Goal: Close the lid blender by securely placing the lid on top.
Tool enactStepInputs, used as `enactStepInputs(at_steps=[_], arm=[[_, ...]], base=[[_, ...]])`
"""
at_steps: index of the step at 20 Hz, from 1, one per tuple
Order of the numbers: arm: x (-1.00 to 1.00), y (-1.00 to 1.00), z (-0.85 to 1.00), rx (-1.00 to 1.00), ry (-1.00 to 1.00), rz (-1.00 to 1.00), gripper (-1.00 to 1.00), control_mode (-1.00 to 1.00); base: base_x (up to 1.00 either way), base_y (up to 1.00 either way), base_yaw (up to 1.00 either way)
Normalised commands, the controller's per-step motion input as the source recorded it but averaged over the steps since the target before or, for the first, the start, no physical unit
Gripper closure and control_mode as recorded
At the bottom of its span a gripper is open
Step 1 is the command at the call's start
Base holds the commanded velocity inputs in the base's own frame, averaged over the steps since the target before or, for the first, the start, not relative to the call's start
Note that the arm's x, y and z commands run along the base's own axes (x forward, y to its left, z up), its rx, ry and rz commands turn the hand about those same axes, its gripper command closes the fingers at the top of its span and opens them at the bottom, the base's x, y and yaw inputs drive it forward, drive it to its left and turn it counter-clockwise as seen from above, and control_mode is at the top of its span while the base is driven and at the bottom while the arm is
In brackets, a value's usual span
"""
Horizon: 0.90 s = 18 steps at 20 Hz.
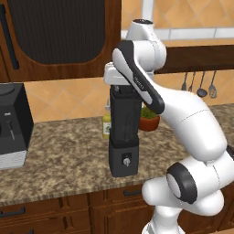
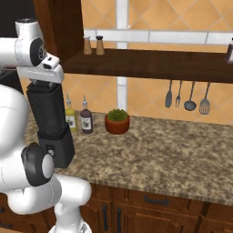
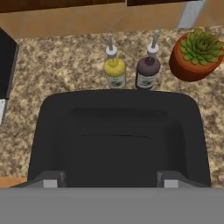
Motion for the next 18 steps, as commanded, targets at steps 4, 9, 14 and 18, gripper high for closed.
enactStepInputs(at_steps=[4, 9, 14, 18], arm=[[0.00, 0.00, 0.06, 0.01, 0.23, -0.02, -1.00, -1.00], [-0.05, 0.00, -0.01, 0.00, 0.20, 0.00, -1.00, -1.00], [0.00, 0.00, -0.13, 0.00, 0.01, 0.00, -1.00, -1.00], [0.00, 0.00, -0.17, -0.05, -0.17, 0.00, -1.00, -1.00]], base=[[0.00, 0.00, 0.00], [0.00, 0.00, 0.00], [0.00, 0.00, 0.00], [0.00, 0.00, 0.00]])
